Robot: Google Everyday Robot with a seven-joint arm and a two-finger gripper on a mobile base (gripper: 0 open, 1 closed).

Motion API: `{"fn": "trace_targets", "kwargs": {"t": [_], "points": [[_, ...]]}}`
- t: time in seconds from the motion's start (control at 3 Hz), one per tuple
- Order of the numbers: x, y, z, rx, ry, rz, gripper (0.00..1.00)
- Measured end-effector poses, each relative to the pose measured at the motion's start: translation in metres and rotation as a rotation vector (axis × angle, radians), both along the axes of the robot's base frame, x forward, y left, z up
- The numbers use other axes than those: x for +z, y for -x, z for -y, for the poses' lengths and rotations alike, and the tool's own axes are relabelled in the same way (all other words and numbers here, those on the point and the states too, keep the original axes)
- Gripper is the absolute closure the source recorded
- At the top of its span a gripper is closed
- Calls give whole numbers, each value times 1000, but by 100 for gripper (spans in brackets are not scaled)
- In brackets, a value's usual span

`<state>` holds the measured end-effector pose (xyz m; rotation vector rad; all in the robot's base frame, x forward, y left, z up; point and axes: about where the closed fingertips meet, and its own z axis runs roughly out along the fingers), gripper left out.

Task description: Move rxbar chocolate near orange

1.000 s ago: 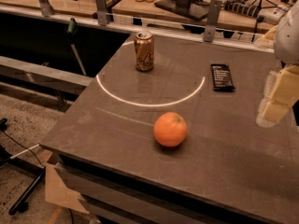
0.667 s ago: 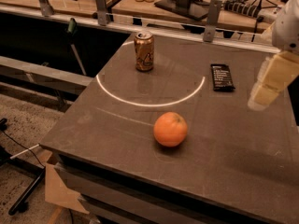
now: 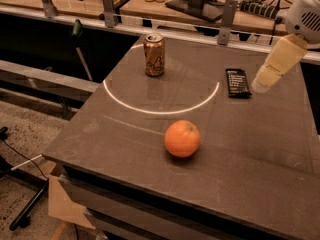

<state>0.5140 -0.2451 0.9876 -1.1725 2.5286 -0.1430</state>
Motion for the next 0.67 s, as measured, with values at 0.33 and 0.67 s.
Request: {"fn": "trace_targets", "kwargs": {"t": [0.33,0.67], "points": [[0,-2,0,-6,-10,6,0],[-2,-11,7,-94,-35,9,0]]}}
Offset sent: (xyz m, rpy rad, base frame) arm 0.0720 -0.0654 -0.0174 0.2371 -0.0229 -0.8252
